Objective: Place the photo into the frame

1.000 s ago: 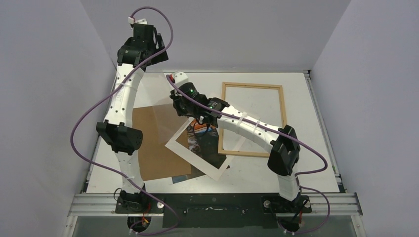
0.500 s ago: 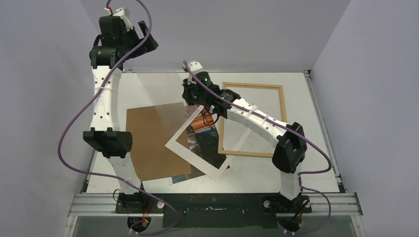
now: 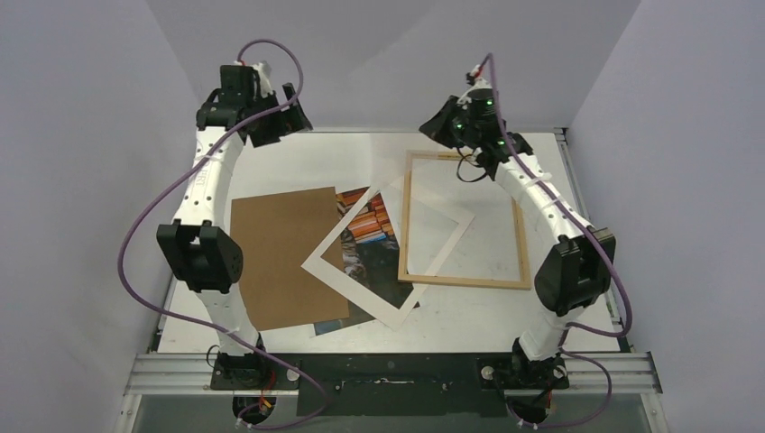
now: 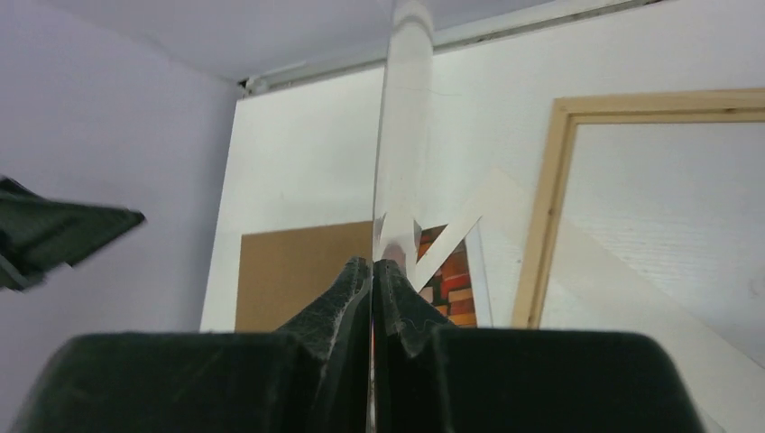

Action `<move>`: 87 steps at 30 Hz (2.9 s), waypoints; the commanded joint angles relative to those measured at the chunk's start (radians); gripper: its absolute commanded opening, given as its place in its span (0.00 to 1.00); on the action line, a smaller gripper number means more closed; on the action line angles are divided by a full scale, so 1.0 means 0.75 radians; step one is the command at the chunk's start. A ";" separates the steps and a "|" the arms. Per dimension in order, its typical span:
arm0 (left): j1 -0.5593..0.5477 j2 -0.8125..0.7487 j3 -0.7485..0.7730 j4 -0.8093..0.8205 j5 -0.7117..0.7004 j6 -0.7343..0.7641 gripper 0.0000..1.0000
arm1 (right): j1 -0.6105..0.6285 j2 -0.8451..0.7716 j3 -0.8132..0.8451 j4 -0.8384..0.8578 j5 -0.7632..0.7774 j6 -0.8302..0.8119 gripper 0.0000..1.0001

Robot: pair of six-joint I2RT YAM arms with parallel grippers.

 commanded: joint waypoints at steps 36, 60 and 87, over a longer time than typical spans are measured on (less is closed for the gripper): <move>-0.673 0.566 -0.137 0.214 0.042 -0.164 0.71 | -0.493 -0.590 -0.119 -0.398 0.528 0.328 0.00; -0.804 0.771 0.105 0.093 -0.288 -0.034 0.33 | -0.499 -0.637 -0.087 -0.556 0.759 0.166 0.00; -0.548 0.380 -0.240 0.084 -0.160 -0.119 0.00 | -0.484 -0.463 -0.096 -0.176 -0.016 0.198 0.00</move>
